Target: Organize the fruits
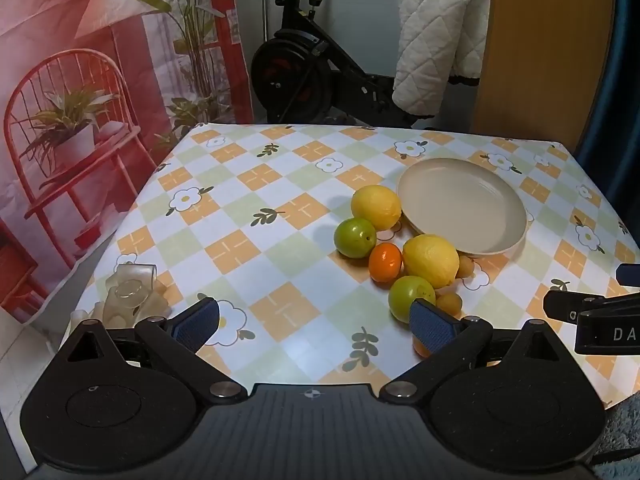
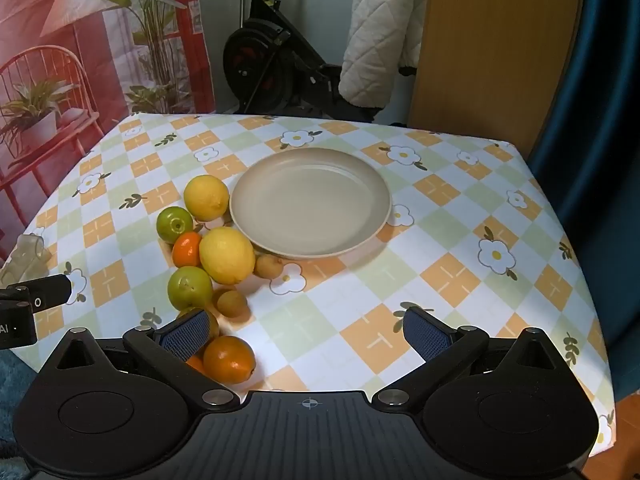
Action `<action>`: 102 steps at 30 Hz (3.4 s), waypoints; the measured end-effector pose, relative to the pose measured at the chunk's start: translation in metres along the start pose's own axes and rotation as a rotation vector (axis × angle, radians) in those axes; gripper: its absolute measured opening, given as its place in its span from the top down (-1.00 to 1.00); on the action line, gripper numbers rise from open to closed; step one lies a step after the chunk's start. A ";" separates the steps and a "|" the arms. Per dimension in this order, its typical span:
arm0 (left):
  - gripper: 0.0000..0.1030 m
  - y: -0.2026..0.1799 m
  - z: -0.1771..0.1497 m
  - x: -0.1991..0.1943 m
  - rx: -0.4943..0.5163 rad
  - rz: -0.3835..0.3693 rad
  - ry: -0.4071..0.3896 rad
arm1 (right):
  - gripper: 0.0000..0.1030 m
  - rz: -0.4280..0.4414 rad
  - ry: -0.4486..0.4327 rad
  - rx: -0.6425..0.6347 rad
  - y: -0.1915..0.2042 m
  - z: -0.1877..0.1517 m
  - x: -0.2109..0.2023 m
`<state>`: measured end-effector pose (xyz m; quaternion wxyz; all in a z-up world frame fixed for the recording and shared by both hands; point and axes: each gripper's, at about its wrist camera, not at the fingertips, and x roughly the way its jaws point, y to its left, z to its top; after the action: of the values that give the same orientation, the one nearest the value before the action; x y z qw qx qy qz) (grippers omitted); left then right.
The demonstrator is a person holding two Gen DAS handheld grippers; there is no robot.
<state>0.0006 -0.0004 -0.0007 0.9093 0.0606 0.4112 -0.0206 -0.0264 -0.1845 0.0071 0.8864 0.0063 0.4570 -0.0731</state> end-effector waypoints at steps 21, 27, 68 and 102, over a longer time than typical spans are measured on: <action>-0.98 -0.003 0.000 -0.007 0.012 0.014 -0.026 | -0.99 0.001 -0.004 -0.004 0.004 0.000 -0.002; -0.98 -0.003 0.000 -0.007 0.012 0.013 -0.026 | -0.99 0.001 -0.005 -0.005 0.003 -0.001 -0.002; -0.98 -0.002 0.000 -0.007 0.006 0.012 -0.026 | -0.99 0.000 -0.009 -0.007 0.000 0.001 -0.005; -0.98 0.018 0.007 -0.010 -0.070 0.000 -0.078 | -0.99 0.060 -0.062 0.050 -0.013 0.013 -0.006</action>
<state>0.0008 0.0168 0.0132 0.9261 0.0279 0.3762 -0.0088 -0.0210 -0.1976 0.0209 0.9015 0.0399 0.4271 -0.0581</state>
